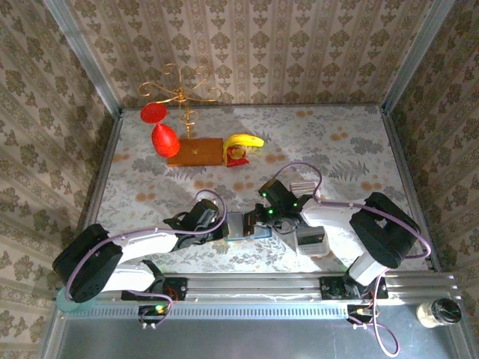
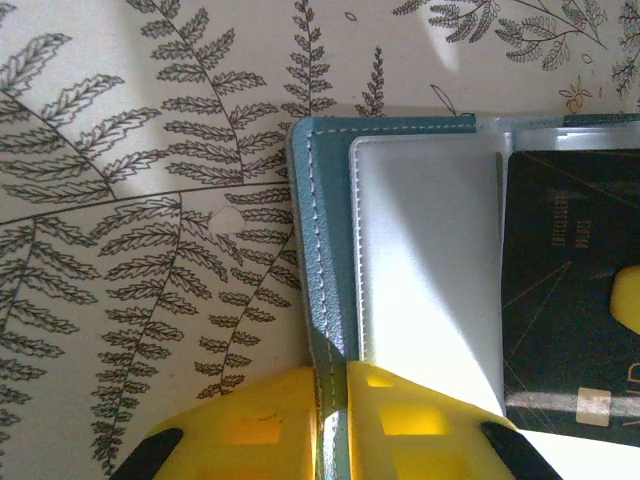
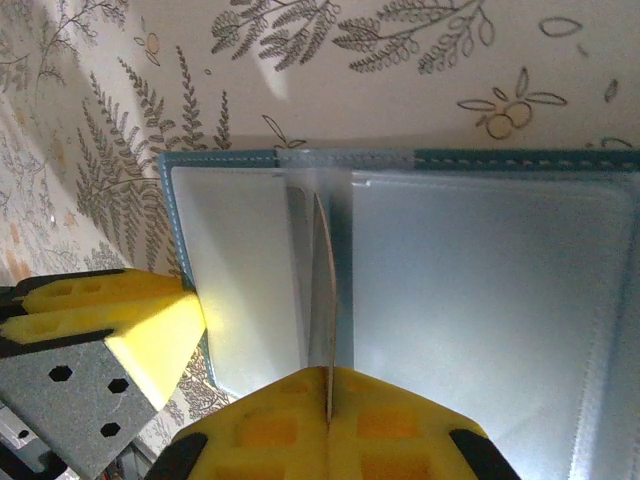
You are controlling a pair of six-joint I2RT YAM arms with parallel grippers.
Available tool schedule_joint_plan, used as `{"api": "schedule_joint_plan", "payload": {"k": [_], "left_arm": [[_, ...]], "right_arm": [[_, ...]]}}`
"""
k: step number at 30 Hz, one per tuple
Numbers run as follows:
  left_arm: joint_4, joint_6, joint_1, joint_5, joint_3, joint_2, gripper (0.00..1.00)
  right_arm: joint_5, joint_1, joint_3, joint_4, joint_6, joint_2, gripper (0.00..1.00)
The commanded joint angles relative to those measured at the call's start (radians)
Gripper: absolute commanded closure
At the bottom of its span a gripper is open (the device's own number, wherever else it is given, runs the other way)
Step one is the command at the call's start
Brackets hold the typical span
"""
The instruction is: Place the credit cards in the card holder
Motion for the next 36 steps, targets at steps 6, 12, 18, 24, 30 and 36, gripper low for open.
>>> {"api": "schedule_joint_plan", "payload": {"k": [6, 12, 18, 24, 30, 36], "left_arm": [[-0.007, -0.005, -0.019, 0.006, -0.019, 0.017, 0.86], [-0.003, -0.005, -0.019, 0.003, -0.021, 0.022, 0.86], [-0.006, -0.006, -0.021, 0.004, -0.022, 0.020, 0.86], [-0.003, -0.012, -0.024, 0.000, -0.031, 0.015, 0.86], [-0.007, -0.010, -0.025, -0.002, -0.032, 0.008, 0.86], [-0.006, -0.012, -0.025, -0.003, -0.033, 0.011, 0.86]], "right_arm": [[0.023, -0.007, -0.050, -0.003, 0.041, 0.011, 1.00], [-0.019, -0.006, -0.067, 0.076, 0.064, 0.026, 1.00], [-0.034, -0.006, -0.075, 0.100, 0.059, 0.016, 1.00], [-0.070, -0.006, -0.077, 0.124, 0.058, 0.020, 1.00], [-0.085, -0.006, -0.073, 0.113, 0.042, 0.012, 1.00], [-0.099, -0.006, -0.070, 0.128, 0.035, 0.019, 1.00]]}}
